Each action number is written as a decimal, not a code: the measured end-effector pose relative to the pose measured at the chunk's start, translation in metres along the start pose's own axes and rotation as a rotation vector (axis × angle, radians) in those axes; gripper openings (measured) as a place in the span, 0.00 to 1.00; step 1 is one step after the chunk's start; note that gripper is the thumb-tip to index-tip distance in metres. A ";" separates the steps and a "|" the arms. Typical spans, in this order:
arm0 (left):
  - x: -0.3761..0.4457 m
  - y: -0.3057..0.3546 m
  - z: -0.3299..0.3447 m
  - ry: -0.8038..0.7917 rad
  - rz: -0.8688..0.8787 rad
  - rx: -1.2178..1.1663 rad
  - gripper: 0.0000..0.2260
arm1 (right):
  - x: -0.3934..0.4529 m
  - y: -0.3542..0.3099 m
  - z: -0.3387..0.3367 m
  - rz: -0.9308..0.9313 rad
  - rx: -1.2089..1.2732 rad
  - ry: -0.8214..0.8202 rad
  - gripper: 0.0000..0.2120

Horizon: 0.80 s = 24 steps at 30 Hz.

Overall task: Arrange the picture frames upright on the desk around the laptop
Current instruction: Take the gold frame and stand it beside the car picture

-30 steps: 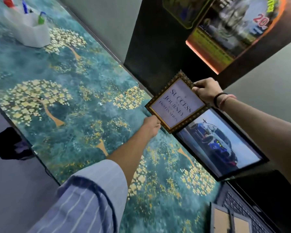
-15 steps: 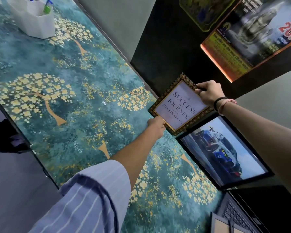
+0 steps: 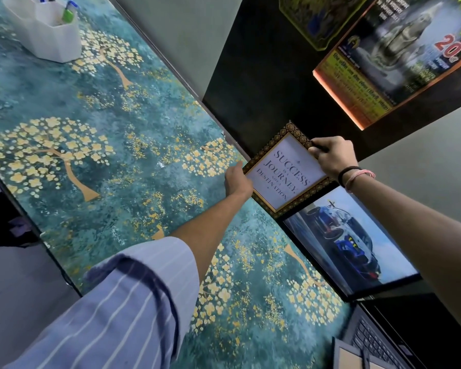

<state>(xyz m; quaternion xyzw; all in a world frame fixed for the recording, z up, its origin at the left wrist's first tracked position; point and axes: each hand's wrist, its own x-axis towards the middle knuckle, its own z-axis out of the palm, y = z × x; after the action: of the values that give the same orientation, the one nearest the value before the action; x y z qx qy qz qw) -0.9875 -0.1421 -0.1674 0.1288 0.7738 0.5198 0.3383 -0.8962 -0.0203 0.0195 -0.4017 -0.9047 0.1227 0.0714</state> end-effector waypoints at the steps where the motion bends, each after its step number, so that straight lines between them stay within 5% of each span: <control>1: 0.005 -0.001 0.000 -0.024 0.018 0.017 0.27 | 0.000 0.001 -0.001 -0.020 -0.017 0.001 0.14; 9: 0.026 -0.008 0.004 -0.026 0.064 0.040 0.15 | -0.019 0.016 0.007 -0.169 -0.509 0.030 0.19; 24: 0.040 -0.019 0.002 0.022 0.037 -0.082 0.17 | -0.011 -0.001 0.017 -0.088 -0.339 0.014 0.23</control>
<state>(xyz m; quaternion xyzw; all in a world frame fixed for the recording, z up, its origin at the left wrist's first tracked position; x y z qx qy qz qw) -1.0128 -0.1273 -0.2006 0.1233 0.7529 0.5587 0.3253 -0.8937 -0.0316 0.0029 -0.3691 -0.9285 -0.0378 0.0140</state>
